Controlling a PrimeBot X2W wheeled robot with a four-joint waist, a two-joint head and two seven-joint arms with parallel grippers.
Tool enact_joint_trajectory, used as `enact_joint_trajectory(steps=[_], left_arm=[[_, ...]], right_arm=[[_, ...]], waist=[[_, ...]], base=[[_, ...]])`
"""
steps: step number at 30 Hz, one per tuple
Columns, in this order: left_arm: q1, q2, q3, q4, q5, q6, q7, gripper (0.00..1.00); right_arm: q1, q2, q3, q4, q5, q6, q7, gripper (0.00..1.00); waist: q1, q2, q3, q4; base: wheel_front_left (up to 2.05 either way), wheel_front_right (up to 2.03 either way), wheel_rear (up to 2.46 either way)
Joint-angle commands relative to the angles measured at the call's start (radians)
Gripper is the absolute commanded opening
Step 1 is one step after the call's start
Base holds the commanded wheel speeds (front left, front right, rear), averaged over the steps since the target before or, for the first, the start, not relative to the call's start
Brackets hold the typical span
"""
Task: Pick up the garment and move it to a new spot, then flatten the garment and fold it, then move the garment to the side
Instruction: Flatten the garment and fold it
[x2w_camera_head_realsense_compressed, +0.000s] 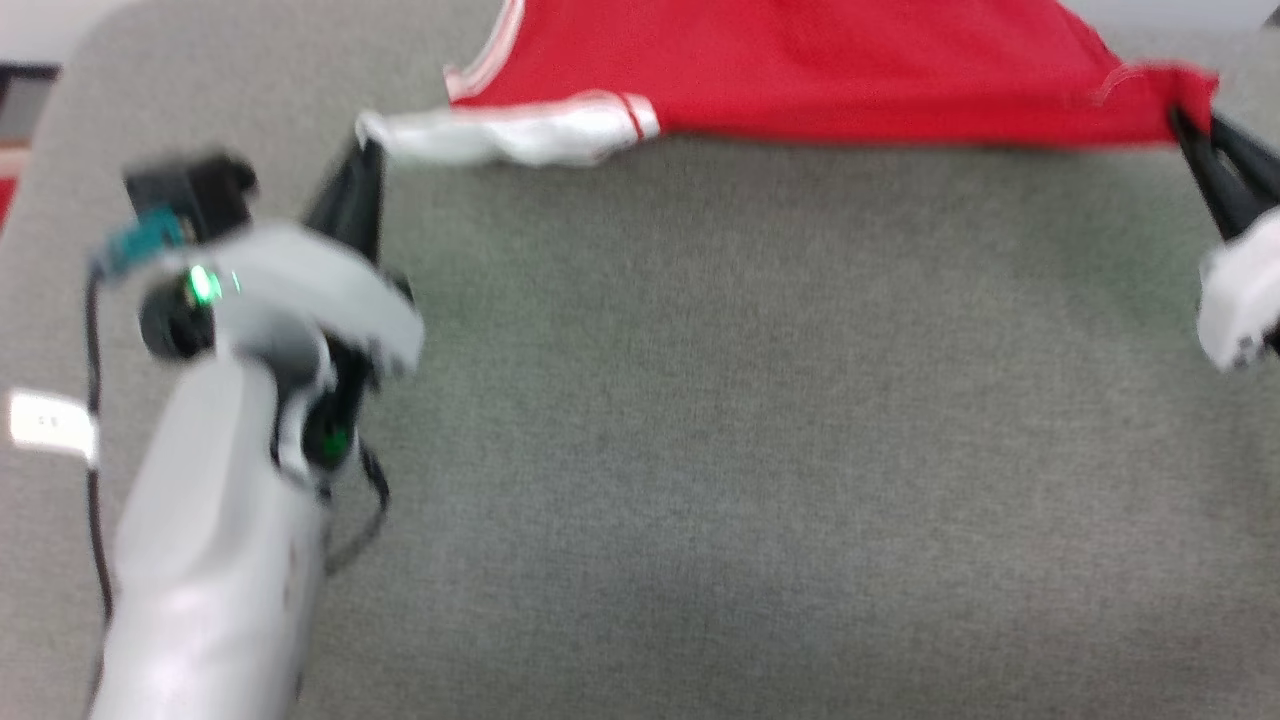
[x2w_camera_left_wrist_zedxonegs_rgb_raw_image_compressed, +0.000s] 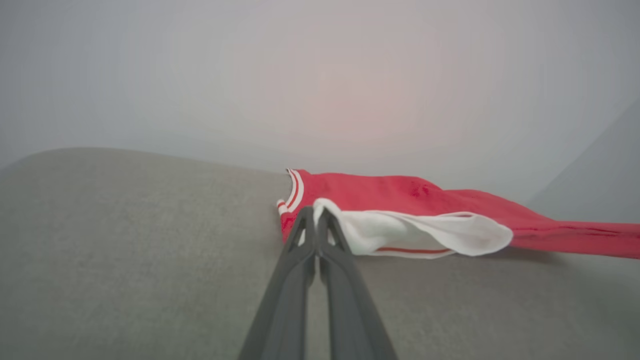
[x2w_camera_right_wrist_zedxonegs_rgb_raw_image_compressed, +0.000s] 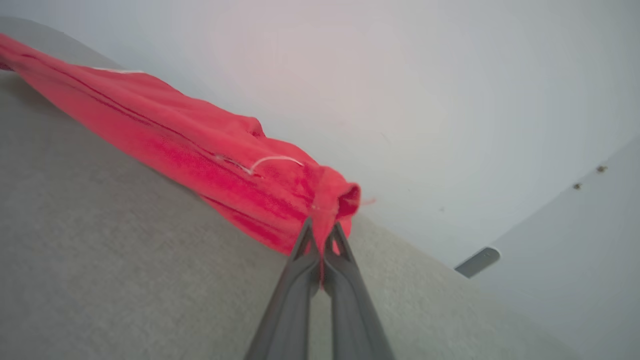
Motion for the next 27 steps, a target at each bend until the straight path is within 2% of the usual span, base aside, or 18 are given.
enact_joint_trajectory(steps=[1,4,5,9,14,20,27], left_arm=[[0.107,0.01,0.004,-0.101,-0.016,0.036,0.043,0.0],[0.275,0.021,0.017,-0.284,-0.032,0.101,0.113,0.0],[0.275,0.021,0.017,-0.284,-0.032,0.101,0.113,0.0],[0.486,0.043,0.032,-0.508,-0.038,0.188,0.198,0.0],[0.708,0.047,0.034,-0.697,-0.052,0.267,0.276,0.0],[0.908,0.042,-0.011,-0.816,-0.056,0.33,0.364,0.0],[1.045,0.068,-0.057,-0.894,-0.048,0.383,0.474,0.0]], right_arm=[[0.072,-0.037,-0.007,-0.055,0.023,-0.001,0.016,0.0],[0.179,-0.079,-0.013,-0.147,0.068,-0.001,0.054,0.0],[0.179,-0.079,-0.013,-0.147,0.068,-0.001,0.054,0.0],[0.312,-0.134,-0.041,-0.25,0.11,-0.001,0.1,0.0],[0.483,-0.17,-0.09,-0.341,0.135,-0.001,0.148,0.0],[0.676,-0.209,-0.097,-0.461,0.196,-0.001,0.242,0.0],[0.837,-0.23,-0.166,-0.547,0.261,-0.001,0.319,0.0]], waist=[[0.0,0.0,-0.104,-0.005],[0.0,0.0,-0.13,-0.012],[0.0,0.0,-0.13,-0.012],[0.0,0.0,-0.147,-0.021],[0.0,0.0,-0.163,-0.029],[0.0,0.0,-0.171,-0.03],[0.0,0.0,-0.169,-0.027]], base=[[0.0,0.0,0.0],[0.0,0.0,0.0],[0.0,0.0,0.0],[0.0,0.0,0.0],[0.0,0.0,0.0],[0.0,0.0,0.0],[0.0,0.0,0.0]])
